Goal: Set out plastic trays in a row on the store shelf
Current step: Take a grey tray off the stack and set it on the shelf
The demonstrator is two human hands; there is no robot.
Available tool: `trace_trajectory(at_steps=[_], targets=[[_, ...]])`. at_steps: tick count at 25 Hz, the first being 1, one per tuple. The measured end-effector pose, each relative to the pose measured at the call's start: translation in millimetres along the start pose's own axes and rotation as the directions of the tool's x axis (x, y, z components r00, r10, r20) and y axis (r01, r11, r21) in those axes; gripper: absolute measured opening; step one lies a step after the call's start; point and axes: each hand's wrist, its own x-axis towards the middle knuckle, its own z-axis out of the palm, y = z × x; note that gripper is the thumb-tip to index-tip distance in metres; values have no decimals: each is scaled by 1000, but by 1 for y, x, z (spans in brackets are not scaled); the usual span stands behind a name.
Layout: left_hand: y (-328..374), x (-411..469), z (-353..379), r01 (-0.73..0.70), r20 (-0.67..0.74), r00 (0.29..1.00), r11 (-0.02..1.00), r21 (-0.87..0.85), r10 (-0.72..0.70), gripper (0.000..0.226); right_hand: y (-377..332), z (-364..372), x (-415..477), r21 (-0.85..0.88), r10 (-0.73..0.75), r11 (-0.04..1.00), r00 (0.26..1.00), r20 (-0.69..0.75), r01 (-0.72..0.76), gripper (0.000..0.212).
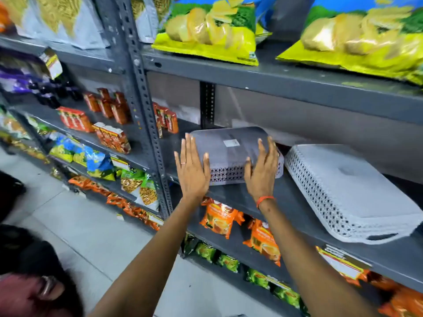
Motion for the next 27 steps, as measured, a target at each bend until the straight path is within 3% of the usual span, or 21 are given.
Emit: trace_trajectory(at_steps=[3, 6, 9, 12, 15, 17, 19, 22, 25, 27], targets=[[-37, 2, 14, 229, 205, 956, 970, -84, -208, 64, 19, 19, -4, 75, 375, 921, 923, 84, -381, 68], [-59, 2, 24, 330, 411, 872, 939, -92, -266, 64, 30, 30, -2, 231, 675, 694, 728, 119, -682, 70], [-66, 5, 26, 365, 400, 875, 914, -179, -271, 60, 39, 38, 11, 403, 869, 369, 464, 169, -838, 54], [-69, 10, 23, 452, 414, 849, 857, -248, -328, 46, 53, 44, 14, 412, 915, 254, 356, 192, -875, 42], [-102, 18, 55, 401, 464, 838, 900, -169, -286, 63, 67, 52, 14, 504, 886, 231, 395, 245, -832, 22], [-115, 19, 72, 362, 443, 860, 915, -180, -253, 73, 74, 55, 18, 520, 866, 270, 440, 236, -810, 14], [-94, 15, 56, 292, 405, 893, 939, -184, -198, 71, 69, 46, 23, 595, 847, 314, 502, 178, -740, 21], [-40, 8, 18, 206, 305, 944, 947, -244, -127, 56, 62, 30, 27, 740, 842, 267, 523, 132, -617, 22], [-4, 8, -1, 83, 176, 984, 948, -308, -29, 48, 59, 31, 31, 805, 815, 180, 544, 200, -566, 35], [16, 16, -7, 23, 27, 1000, 951, -309, -15, 44, 56, 35, 29, 782, 764, 187, 588, 265, -595, 40]])
